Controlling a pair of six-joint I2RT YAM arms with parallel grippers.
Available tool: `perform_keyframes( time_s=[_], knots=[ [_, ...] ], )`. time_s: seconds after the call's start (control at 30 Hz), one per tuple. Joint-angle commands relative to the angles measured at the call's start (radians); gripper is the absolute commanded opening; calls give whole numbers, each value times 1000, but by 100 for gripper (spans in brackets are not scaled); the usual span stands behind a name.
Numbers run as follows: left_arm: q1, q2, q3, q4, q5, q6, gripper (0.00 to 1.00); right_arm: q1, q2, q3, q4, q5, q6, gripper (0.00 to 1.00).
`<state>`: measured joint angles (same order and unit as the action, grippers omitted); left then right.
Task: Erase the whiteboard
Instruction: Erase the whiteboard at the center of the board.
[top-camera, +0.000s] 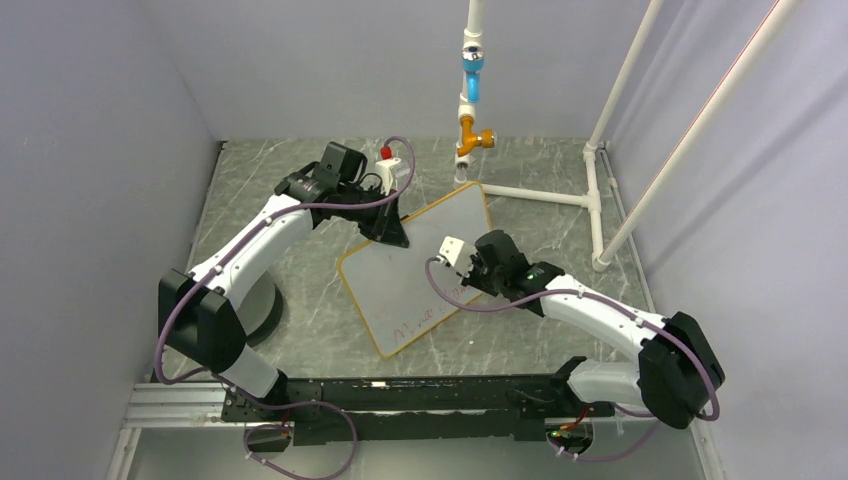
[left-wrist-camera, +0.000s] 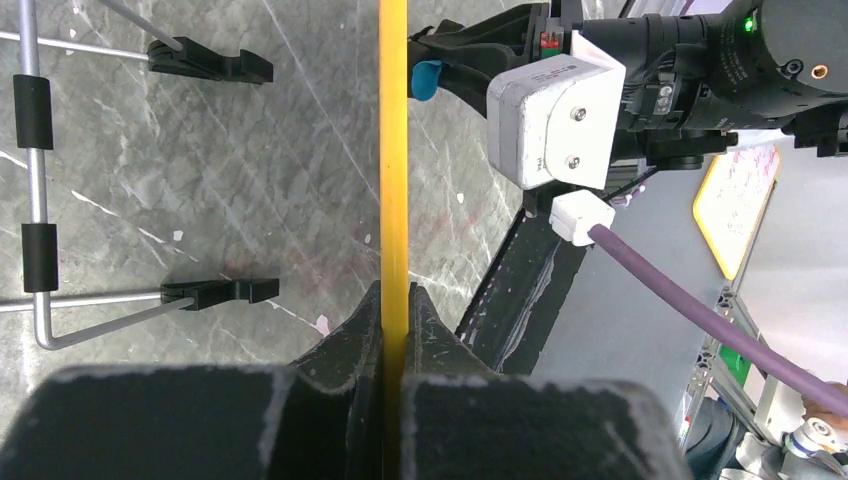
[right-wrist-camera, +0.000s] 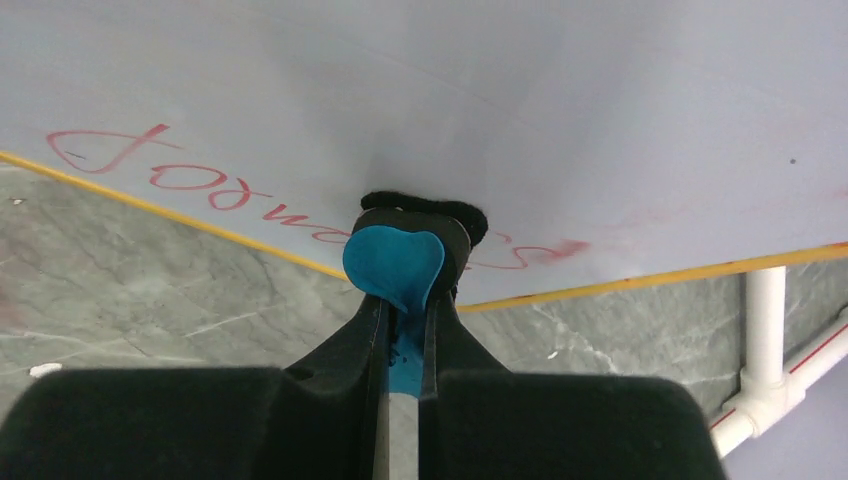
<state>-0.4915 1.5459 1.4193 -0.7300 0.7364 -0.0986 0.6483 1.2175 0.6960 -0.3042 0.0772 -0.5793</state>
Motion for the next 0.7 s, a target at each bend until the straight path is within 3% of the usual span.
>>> perform_keyframes(
  time_s=[0.0, 0.17, 0.3, 0.4, 0.5, 0.67],
  knots=[
    [-5, -70, 12, 63, 100, -31, 0, -24, 2, 18, 82, 101, 39, 0],
    [-4, -68, 13, 62, 98, -35, 0, -40, 21, 58, 52, 102, 103, 0],
    [-5, -75, 11, 65, 96, -35, 0, -58, 60, 49, 117, 221, 103, 0],
    [-7, -68, 13, 63, 98, -33, 0, -88, 58, 87, 56, 121, 127, 0],
    [-7, -67, 16, 61, 100, -33, 0, 25, 44, 54, 34, 74, 128, 0],
    [-6, -70, 10, 67, 98, -36, 0, -12, 58, 87, 78, 135, 146, 0]
  ],
)
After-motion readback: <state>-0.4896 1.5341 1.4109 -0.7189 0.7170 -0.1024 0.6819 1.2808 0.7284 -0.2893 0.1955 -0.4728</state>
